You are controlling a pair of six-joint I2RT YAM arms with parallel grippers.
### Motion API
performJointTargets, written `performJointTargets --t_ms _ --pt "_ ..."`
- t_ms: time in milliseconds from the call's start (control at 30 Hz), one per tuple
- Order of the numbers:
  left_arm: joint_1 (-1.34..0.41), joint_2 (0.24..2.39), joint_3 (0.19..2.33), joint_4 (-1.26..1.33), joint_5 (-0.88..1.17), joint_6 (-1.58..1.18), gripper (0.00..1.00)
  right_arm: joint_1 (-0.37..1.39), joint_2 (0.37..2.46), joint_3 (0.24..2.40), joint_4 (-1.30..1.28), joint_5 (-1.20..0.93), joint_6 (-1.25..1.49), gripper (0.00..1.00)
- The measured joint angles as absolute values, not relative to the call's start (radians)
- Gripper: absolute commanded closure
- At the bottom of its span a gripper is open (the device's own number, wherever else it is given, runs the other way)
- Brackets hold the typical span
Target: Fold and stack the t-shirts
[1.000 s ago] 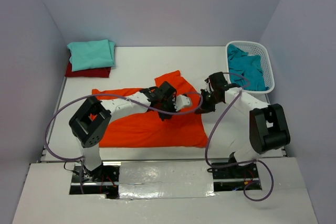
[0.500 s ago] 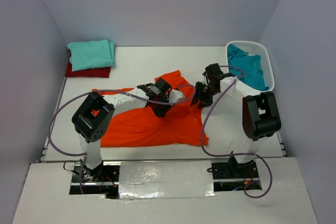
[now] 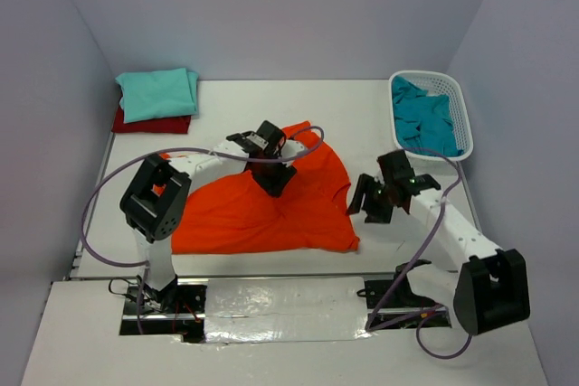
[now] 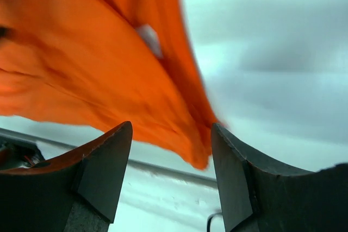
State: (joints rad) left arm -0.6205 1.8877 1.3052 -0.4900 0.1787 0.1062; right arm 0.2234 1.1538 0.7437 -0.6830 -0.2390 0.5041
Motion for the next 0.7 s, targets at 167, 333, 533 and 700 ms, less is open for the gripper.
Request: performJointTargets --t_ms 167,333,533,700 --pt "-0.548 1.754 1.378 -0.567 0.177 0.142 0.16 0.223 0.986 0.546 -0.741 -0.252 0.593 0.32" --pt "-0.187 1.476 1.381 -0.664 0.120 0.232 0.20 0.223 0.898 0.424 -0.703 -0.318 0.686 0.32" --pt "0.349 1.405 1.145 -0.791 0.042 0.396 0.19 0.224 0.894 0.398 -0.668 -0.351 0.722 0.36" --pt "0.435 1.483 0.868 -0.881 0.014 0.505 0.07 0.224 0.956 0.374 -0.590 -0.363 0.737 0.49"
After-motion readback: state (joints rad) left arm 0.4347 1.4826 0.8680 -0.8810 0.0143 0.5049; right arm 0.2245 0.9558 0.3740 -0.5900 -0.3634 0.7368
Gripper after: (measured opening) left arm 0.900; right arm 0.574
